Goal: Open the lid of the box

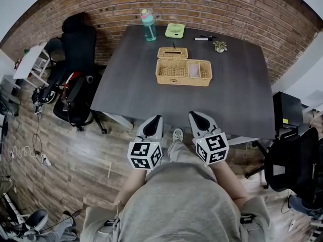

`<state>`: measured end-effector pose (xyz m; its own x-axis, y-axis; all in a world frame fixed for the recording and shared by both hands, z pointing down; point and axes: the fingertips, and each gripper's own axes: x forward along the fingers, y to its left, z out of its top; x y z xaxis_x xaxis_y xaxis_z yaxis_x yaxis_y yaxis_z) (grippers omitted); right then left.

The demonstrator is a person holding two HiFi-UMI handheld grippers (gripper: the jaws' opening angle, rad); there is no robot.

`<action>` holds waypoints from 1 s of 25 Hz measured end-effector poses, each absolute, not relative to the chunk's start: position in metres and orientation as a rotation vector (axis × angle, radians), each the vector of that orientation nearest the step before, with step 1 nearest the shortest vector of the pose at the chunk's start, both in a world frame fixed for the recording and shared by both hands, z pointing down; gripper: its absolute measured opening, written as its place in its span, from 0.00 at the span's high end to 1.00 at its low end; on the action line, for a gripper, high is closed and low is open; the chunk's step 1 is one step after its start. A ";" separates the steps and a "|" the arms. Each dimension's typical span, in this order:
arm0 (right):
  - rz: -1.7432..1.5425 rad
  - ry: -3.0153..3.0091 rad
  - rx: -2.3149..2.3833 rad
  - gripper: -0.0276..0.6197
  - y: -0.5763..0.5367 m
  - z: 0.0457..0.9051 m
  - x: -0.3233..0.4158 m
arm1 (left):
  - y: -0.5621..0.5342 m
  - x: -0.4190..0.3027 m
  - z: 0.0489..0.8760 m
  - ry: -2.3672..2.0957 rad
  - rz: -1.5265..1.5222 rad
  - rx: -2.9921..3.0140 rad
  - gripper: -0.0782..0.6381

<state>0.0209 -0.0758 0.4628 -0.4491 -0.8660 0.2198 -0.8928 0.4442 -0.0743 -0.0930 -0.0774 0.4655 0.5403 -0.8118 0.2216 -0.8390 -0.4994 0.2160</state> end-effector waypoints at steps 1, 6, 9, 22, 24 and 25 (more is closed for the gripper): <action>0.267 -2.541 1.557 0.95 -0.073 0.463 0.021 | -0.075 -0.093 0.465 -1.371 0.130 2.483 0.85; 0.264 -2.543 1.563 0.95 -0.064 0.463 0.019 | -0.067 -0.094 0.466 -1.360 0.138 2.489 0.85; 0.277 -2.544 1.561 0.95 -0.062 0.465 0.018 | -0.066 -0.094 0.467 -1.362 0.137 2.484 0.85; 0.287 -2.554 1.570 0.95 -0.062 0.466 0.019 | -0.068 -0.093 0.472 -1.359 0.154 2.468 0.85; 0.298 -2.552 1.581 0.95 -0.063 0.466 0.021 | -0.069 -0.091 0.471 -1.357 0.155 2.467 0.85; 0.304 -2.554 1.584 0.95 -0.064 0.466 0.022 | -0.069 -0.091 0.471 -1.356 0.155 2.467 0.85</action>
<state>0.0224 -0.0636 0.4658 -0.4446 -0.8715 0.2072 -0.8957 0.4316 -0.1065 -0.0906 -0.0692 0.4710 0.5431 -0.8028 0.2461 -0.8376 -0.4976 0.2253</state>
